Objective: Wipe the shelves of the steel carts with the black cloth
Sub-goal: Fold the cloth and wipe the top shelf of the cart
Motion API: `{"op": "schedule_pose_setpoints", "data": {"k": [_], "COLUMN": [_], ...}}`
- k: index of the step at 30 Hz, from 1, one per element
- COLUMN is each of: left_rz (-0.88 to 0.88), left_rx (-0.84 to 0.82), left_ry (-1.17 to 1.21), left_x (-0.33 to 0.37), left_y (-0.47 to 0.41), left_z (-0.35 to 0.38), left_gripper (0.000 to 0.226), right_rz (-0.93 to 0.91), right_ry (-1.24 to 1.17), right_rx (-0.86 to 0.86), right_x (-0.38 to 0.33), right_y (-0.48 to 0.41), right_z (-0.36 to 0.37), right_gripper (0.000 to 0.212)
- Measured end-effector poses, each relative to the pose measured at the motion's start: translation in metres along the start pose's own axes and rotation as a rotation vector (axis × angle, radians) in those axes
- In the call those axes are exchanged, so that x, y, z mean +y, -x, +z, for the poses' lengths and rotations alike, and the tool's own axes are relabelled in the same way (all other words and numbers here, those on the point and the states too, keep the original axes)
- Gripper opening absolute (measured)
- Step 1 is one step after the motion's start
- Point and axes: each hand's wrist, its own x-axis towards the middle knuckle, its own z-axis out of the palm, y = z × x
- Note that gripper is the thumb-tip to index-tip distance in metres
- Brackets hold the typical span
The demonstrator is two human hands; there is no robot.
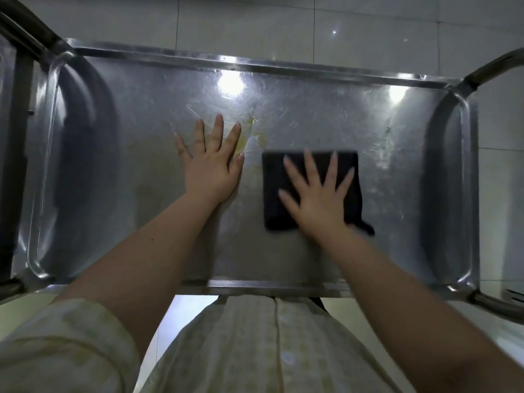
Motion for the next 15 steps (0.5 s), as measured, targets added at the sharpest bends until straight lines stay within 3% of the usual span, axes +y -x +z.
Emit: {"op": "schedule_pose_setpoints", "data": {"k": [4,7,11,15], "left_rz": [0.006,0.009,0.005,0.005], "left_rx": [0.023,0.019,0.011,0.015], "left_ry": [0.012,0.016,0.006,0.005], "left_x": [0.000,-0.001,0.000,0.001], "left_y": [0.000,0.000,-0.001,0.000], "left_z": [0.000,0.001,0.002,0.001], "left_gripper": [0.057,0.056,0.056,0.056], "right_rz": [0.168,0.221,0.134,0.036], "right_ry": [-0.070,-0.100,-0.023,-0.021], "right_rx": [-0.027,-0.034,-0.001,0.031], "right_x": [0.003,-0.001,-0.010,-0.021], "right_y": [-0.123,-0.154,-0.114,-0.008], "right_z": [-0.045,-0.056,-0.038,-0.001], "right_gripper": [0.068,0.068,0.068,0.069]}}
